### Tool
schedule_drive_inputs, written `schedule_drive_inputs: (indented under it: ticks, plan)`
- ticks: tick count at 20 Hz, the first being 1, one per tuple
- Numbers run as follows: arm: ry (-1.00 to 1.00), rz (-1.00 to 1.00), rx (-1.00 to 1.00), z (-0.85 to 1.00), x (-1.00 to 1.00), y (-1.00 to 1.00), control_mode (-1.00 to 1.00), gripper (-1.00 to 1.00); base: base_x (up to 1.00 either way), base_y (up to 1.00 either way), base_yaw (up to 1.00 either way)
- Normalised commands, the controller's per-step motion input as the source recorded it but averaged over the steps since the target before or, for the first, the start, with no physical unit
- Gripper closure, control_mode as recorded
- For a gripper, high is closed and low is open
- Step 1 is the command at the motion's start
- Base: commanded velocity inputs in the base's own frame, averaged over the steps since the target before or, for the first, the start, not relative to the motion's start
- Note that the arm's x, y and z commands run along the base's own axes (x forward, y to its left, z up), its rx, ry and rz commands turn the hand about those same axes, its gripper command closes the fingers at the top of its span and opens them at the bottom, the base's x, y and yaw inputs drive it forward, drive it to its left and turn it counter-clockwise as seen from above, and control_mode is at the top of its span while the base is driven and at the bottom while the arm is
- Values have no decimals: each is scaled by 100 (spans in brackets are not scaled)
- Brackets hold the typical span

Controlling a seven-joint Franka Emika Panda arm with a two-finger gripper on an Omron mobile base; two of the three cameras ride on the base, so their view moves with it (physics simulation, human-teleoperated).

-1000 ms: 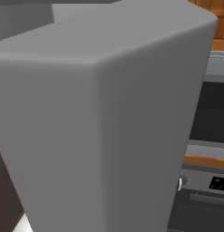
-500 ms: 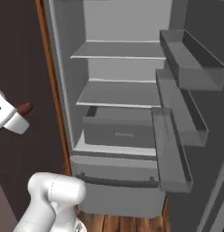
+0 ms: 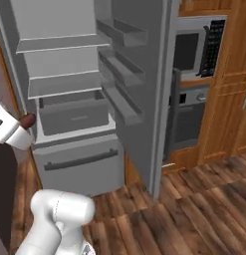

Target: Retrieve the sausage and cheese from the fridge and place them on the cutting board on the counter.

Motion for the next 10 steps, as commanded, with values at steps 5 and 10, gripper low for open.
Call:
schedule_drive_inputs:
  ticks: [5, 10]
  plan:
    - [0, 0, 0, 0, 0, 0, 100, 100, -46, 0, -86]
    - [0, 0, 0, 0, 0, 0, 100, 100, -24, -1, -89]
